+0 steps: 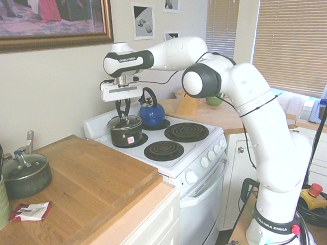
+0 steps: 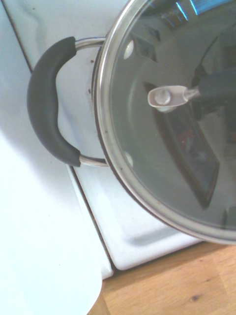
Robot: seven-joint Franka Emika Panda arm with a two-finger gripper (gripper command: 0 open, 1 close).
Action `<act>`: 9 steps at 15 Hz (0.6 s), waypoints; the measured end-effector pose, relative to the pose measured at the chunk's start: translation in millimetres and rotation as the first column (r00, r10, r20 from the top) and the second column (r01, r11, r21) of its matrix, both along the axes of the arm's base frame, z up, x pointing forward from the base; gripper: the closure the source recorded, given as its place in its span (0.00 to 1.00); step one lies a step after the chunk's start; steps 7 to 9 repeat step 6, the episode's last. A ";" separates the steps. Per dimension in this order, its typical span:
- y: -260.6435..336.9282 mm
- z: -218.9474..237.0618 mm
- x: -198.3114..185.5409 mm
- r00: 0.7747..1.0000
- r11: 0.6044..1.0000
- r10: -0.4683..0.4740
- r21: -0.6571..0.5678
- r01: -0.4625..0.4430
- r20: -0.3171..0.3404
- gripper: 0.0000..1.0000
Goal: Cover the lid of the pot
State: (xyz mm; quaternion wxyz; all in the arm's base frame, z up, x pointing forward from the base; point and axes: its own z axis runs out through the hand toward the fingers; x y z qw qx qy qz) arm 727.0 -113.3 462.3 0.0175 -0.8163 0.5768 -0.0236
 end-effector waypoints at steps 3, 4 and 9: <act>8.9 22.2 -7.7 1.000 1.000 0.012 -0.005 -0.012 0.024 0.00; 17.3 34.5 -14.1 0.999 1.000 0.023 -0.009 -0.023 0.036 0.00; 38.8 60.9 -34.4 0.998 0.999 0.053 -0.010 -0.052 0.043 0.00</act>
